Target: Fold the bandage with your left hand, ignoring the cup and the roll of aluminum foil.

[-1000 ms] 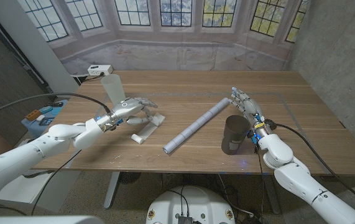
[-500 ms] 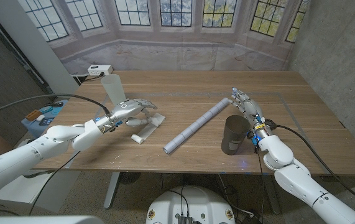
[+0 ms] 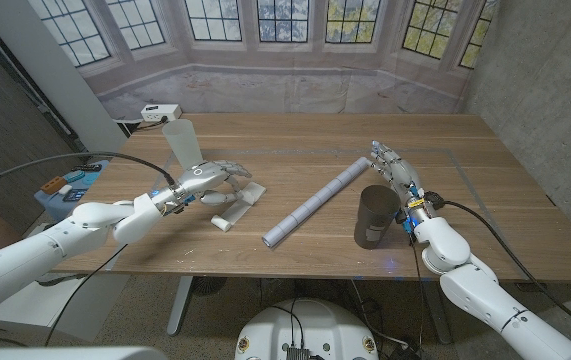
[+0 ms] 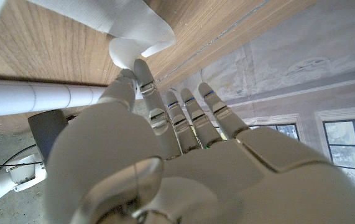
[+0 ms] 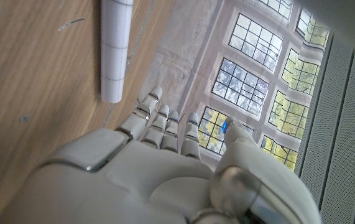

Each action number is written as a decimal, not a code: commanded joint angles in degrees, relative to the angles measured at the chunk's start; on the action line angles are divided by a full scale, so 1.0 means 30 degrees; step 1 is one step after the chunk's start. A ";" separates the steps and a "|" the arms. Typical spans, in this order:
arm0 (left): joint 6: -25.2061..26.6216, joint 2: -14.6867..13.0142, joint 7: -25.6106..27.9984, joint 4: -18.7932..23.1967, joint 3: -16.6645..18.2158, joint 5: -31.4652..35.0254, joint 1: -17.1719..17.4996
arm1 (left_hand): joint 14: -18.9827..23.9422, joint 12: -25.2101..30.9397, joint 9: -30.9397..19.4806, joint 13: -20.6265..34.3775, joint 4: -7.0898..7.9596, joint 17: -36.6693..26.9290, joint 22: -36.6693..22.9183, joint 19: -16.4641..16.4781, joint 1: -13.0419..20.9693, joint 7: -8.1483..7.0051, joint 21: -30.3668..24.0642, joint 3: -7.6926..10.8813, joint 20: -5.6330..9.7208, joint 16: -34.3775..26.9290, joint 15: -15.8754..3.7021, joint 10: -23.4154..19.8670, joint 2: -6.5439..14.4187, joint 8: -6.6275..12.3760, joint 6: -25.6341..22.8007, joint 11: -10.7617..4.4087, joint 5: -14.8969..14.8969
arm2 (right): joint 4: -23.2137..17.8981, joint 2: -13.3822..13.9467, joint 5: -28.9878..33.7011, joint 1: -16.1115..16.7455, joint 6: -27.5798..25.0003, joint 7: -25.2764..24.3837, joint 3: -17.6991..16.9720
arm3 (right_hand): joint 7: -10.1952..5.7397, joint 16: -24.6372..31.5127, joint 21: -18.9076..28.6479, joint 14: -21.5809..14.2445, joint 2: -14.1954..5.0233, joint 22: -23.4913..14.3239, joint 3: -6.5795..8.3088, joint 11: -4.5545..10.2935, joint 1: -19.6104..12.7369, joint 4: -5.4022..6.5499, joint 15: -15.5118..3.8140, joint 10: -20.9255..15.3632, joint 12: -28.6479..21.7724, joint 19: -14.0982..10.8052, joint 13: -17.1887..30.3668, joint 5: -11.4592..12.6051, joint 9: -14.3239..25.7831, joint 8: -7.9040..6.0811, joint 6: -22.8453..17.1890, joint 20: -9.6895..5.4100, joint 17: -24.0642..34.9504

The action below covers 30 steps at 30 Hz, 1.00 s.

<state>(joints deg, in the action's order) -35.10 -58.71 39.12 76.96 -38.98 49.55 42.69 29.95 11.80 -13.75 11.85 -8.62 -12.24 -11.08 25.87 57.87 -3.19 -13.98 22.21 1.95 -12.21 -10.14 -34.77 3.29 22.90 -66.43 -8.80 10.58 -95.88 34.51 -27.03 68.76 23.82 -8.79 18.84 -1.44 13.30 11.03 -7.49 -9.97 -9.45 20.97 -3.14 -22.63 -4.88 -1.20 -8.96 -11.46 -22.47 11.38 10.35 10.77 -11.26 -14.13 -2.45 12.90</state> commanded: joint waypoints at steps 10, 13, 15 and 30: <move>-0.0948 -0.0275 -0.0272 -0.0401 0.0192 -0.0368 0.0096 | -0.0369 -0.0158 0.0167 0.0098 0.0489 -0.0089 -0.0032 -0.0333 -0.1112 -0.0029 0.0107 -0.0048 -0.0055 0.0109 0.0204 0.0433 -0.0096 -0.0142 0.0756 -0.0010 -0.0080 | -0.0432 0.0014 0.0252 -0.0149 -0.0444 -0.0095 0.0268 | 0.0055 0.0102 0.0061 -0.0099 0.0023 -0.0110 0.0254 -0.0086 0.0090 -0.0032 0.0059 -0.0178 -0.0088 -0.0315 0.0048 -0.0087 0.0085 0.0017 -0.0110 -0.0229 0.0102; -0.1036 -0.0353 -0.0320 -0.0383 0.0245 -0.0431 0.0163 | -0.0488 -0.0199 0.0258 0.0099 0.0640 -0.0067 -0.0033 -0.0443 -0.1533 0.0058 0.0146 -0.0101 -0.0080 0.0154 0.0230 0.0667 -0.0098 -0.0391 0.1305 0.0042 -0.0085 | -0.0434 -0.0003 0.0285 -0.0237 -0.0499 -0.0057 0.0342 | 0.0082 0.0103 0.0074 -0.0110 0.0031 -0.0109 0.0258 -0.0088 0.0082 -0.0043 0.0097 -0.0191 -0.0092 -0.0354 0.0048 -0.0087 0.0085 0.0016 -0.0115 -0.0185 0.0098; -0.1094 -0.0410 -0.0389 -0.0360 0.0287 -0.0500 0.0213 | -0.0604 -0.0179 0.0329 0.0099 0.0726 -0.0046 -0.0031 -0.0532 -0.1810 0.0189 0.0179 -0.0119 -0.0100 0.0199 0.0270 0.0726 -0.0089 -0.0629 0.1799 0.0071 -0.0083 | -0.0434 -0.0027 0.0311 -0.0304 -0.0521 -0.0036 0.0392 | 0.0072 0.0101 0.0071 -0.0106 0.0028 -0.0109 0.0264 -0.0084 0.0074 -0.0049 0.0086 -0.0184 -0.0089 -0.0347 0.0048 -0.0086 0.0085 0.0017 -0.0113 -0.0194 0.0097; -0.1610 -0.0343 -0.1043 -0.0599 0.0400 -0.0871 0.0154 | -0.1206 -0.0203 0.0598 0.0105 0.1361 -0.0009 -0.0033 -0.0980 -0.3603 0.0059 0.0333 -0.0511 -0.0374 0.0316 0.0662 0.1383 -0.0216 -0.1480 0.3211 0.0144 -0.0160 | -0.0522 -0.0026 0.0344 -0.0612 -0.0862 0.0050 0.0613 | 0.0080 0.0104 0.0072 -0.0123 0.0038 -0.0110 0.0278 -0.0107 0.0065 -0.0071 0.0092 -0.0180 -0.0082 -0.0380 0.0050 -0.0087 0.0087 0.0019 -0.0117 -0.0154 0.0094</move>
<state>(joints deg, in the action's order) -38.95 -59.79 37.55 75.52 -38.10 47.91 43.22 26.95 11.40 -11.96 11.85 -5.01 -12.24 -11.07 23.40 47.78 -3.06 -13.09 20.66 0.91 -11.35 -8.35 -30.95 2.55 18.90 -57.55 -8.32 10.14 -97.25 34.45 -26.05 67.53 21.89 -8.90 20.21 -1.44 13.30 11.03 -7.49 -9.98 -9.46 21.51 -3.45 -22.63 -4.82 -1.20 -9.28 -11.46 -23.20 11.38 10.36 10.77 -11.26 -14.12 -2.36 12.90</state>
